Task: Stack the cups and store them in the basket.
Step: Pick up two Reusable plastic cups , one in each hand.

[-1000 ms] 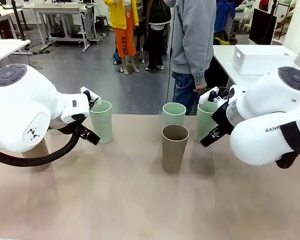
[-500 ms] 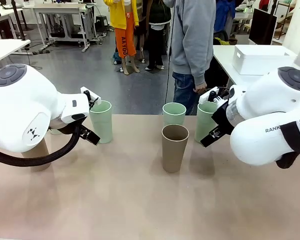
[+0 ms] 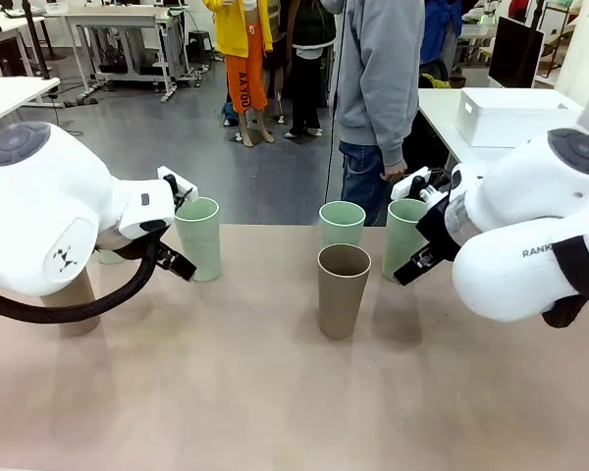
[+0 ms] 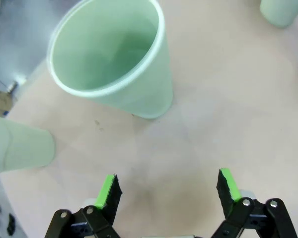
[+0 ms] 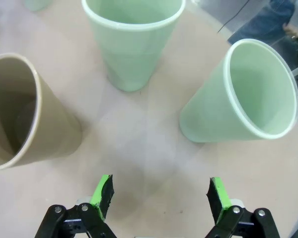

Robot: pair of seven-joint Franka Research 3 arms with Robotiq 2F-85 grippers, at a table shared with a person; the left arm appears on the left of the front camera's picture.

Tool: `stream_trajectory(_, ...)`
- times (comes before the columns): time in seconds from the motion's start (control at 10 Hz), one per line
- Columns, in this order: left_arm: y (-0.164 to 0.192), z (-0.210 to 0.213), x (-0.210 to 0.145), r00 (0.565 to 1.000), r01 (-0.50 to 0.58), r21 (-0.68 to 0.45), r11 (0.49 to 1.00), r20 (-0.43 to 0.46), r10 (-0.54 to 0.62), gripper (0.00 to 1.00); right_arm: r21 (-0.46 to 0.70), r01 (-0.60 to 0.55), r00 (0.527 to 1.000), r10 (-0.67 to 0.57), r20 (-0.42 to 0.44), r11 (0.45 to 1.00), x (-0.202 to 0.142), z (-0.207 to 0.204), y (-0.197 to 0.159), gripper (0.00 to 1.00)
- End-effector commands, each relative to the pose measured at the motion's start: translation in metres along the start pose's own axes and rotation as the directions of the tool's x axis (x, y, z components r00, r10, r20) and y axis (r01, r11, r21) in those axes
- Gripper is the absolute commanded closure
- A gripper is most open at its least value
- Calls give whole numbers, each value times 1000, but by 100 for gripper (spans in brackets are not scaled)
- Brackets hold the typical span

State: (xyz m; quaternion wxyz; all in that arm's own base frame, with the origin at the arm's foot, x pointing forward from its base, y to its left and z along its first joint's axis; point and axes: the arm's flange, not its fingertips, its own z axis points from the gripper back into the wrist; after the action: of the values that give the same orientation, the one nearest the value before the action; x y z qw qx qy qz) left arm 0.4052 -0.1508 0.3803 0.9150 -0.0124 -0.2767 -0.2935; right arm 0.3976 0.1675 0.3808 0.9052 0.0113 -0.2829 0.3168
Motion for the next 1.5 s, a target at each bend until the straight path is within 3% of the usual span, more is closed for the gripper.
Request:
stream_trajectory(0.0,28,63,23,997,22,-43,999,68,-19,0,-8,4,999,-3,42,1000,21,58,-21,0)
stream_trajectory(0.2,62,134,30,993,71,-142,987,108,-56,0,68,5,994,-13,111,998,24,113,-49,0)
stream_trajectory(0.4,100,188,7,976,174,-244,954,175,-133,0,154,-64,982,35,185,986,-10,167,-86,0)
stream_trajectory(0.6,137,219,-32,936,310,-354,882,276,-218,0,166,-110,960,62,273,980,-57,201,-121,0)
stream_trajectory(0.8,167,232,-71,890,380,-377,845,398,-223,0,192,-165,927,86,365,967,-96,216,-146,0)
stream_trajectory(1.0,176,228,-93,864,426,-357,831,432,-258,0,221,-177,910,74,408,959,-115,217,-163,0)
stream_trajectory(1.4,175,230,-101,826,452,-324,831,503,-253,0,260,-172,903,47,427,950,-127,209,-180,0)
